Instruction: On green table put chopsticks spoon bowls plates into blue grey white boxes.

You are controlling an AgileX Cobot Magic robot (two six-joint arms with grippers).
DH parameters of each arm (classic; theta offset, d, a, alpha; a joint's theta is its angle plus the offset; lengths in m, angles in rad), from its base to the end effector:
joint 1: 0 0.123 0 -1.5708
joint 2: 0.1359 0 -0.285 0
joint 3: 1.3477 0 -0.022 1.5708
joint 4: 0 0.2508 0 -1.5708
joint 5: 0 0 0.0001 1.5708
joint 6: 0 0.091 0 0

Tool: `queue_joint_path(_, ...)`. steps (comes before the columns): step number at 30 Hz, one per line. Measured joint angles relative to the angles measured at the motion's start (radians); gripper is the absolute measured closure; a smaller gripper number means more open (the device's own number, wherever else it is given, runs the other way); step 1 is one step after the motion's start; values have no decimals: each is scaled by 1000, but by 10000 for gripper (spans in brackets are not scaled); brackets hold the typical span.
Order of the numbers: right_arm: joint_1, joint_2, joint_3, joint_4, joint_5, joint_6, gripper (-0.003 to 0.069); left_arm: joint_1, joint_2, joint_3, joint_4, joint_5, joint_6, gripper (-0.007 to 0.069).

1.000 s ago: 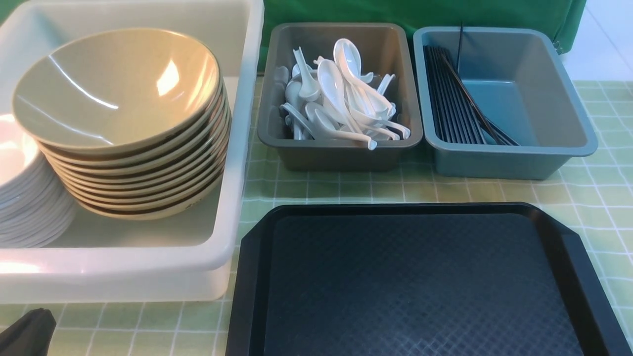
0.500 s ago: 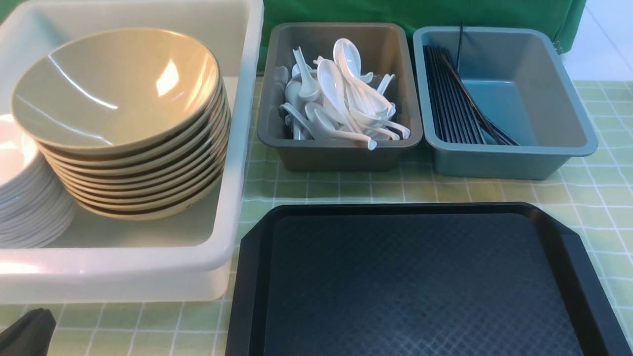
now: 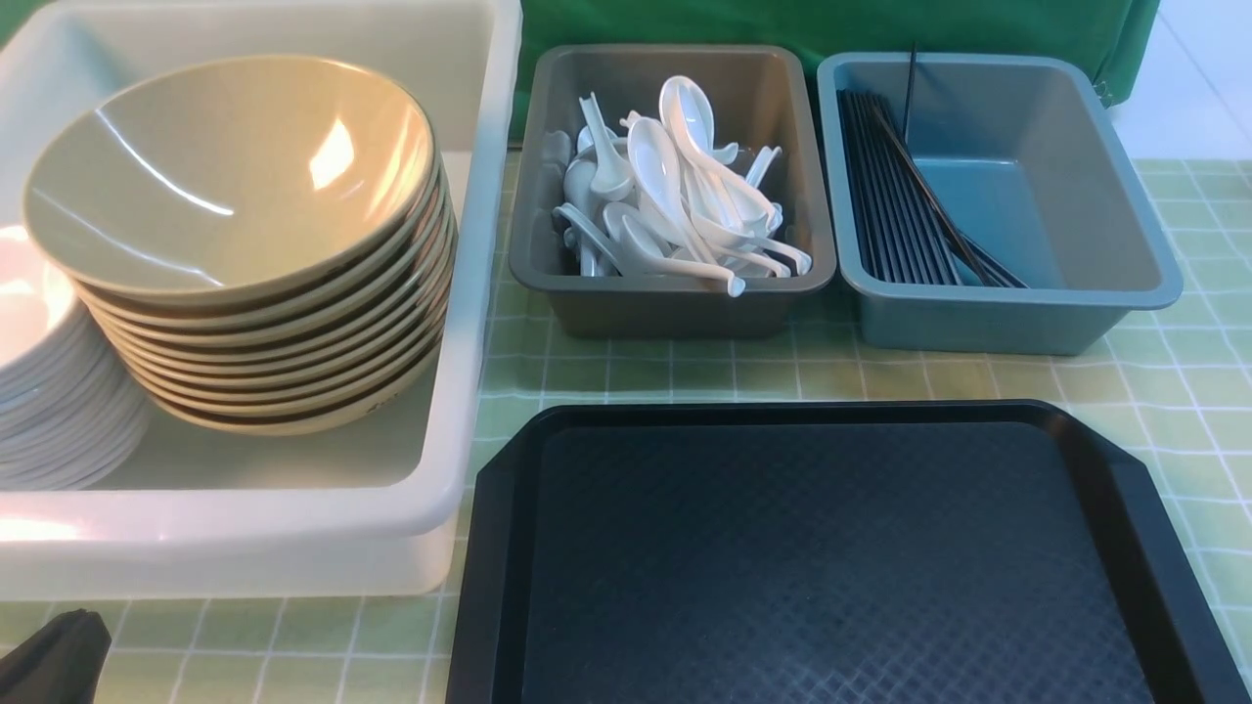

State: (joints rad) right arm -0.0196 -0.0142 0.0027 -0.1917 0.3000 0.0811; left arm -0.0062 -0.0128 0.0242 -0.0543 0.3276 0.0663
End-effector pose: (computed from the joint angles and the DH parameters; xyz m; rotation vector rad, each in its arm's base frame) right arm 0.0535 -0.0062 0.1864 -0.0322 1.7684 -0.1381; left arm 0.0537 -0.0019 0.1762 0.0315 1.8218 -0.0098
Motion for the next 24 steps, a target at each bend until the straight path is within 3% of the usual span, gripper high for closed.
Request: queue_joint_path(24, 0, 0, 1, 0, -4, 0, 512, -3, 0, 0, 0, 0, 0, 626)
